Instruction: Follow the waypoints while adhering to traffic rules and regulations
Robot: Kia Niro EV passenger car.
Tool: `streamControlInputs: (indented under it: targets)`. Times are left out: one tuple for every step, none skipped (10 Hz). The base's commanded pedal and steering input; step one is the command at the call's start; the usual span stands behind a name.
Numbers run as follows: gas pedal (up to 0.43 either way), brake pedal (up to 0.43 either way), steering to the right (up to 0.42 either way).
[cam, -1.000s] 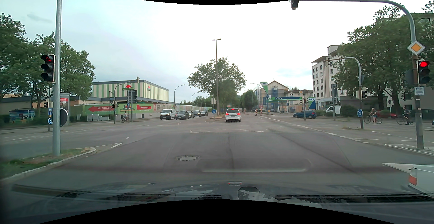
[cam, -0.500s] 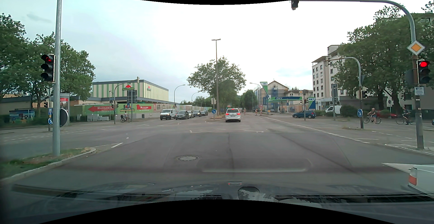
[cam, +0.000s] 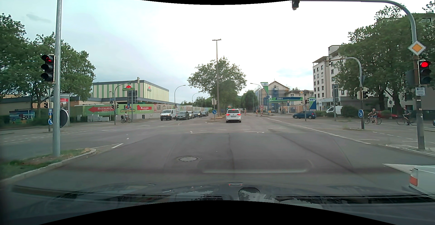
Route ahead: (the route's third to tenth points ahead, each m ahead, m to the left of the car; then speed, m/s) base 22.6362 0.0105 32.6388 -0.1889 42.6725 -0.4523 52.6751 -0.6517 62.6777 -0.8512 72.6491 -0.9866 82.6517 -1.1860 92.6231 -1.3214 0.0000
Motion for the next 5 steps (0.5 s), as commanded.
streamControlInputs:
  targets:
    - [0.000,0.262,0.001]
    - [0.000,0.262,0.002]
    - [0.000,0.262,0.002]
    - [0.000,0.262,0.002]
    - [0.000,0.262,0.002]
